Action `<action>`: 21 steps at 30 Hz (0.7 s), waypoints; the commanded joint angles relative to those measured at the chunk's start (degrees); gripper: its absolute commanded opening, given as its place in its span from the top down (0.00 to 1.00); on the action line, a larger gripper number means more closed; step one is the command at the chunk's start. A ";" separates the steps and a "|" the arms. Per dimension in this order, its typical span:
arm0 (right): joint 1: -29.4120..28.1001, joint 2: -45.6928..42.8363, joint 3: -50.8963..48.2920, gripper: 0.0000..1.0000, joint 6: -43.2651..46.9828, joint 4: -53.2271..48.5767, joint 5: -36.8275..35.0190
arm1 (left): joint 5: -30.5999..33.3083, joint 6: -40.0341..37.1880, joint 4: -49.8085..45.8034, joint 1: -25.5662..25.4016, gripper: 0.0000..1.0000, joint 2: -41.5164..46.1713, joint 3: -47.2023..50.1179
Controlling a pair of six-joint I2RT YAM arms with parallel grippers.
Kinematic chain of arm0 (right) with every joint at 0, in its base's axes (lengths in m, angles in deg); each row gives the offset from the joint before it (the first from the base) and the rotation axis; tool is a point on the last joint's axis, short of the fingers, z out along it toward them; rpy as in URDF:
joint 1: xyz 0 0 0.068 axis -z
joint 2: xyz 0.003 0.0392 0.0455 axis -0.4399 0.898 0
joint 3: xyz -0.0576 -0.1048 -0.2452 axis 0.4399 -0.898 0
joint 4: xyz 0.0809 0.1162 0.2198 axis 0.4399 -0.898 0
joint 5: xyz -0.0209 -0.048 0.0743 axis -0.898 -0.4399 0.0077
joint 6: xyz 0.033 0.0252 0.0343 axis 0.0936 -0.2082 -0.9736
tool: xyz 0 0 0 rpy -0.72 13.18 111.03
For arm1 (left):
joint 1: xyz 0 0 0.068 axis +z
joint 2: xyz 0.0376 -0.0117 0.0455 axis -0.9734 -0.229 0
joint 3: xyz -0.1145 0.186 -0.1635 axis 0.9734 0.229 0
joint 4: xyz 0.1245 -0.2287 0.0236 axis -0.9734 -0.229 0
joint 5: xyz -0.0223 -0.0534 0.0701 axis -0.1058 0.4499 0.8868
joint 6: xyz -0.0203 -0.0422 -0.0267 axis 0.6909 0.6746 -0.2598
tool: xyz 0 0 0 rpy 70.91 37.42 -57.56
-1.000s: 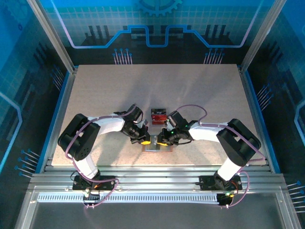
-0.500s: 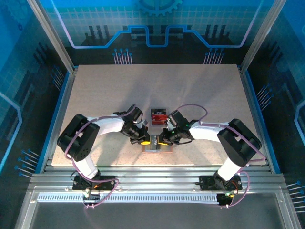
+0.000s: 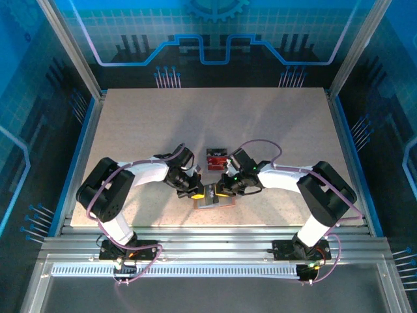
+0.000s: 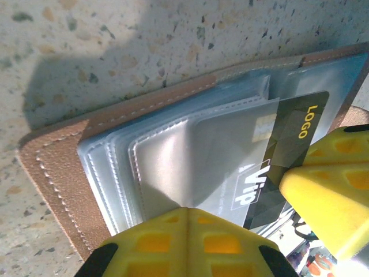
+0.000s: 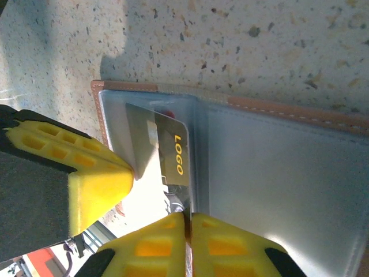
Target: Take the credit cards out of the card holder
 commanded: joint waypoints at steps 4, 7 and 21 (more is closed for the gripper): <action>1.45 -2.20 0.18 0.92 2.51 -6.03 -2.46 | 1.61 0.58 -2.14 -0.08 0.96 0.46 0.83; 1.63 -3.38 0.07 0.92 3.22 -7.86 -3.58 | 1.51 0.49 -2.16 -0.10 0.96 0.31 0.67; 1.89 -5.40 2.28 0.93 6.05 -15.45 -8.30 | 1.31 0.49 -2.14 0.03 0.96 0.21 0.37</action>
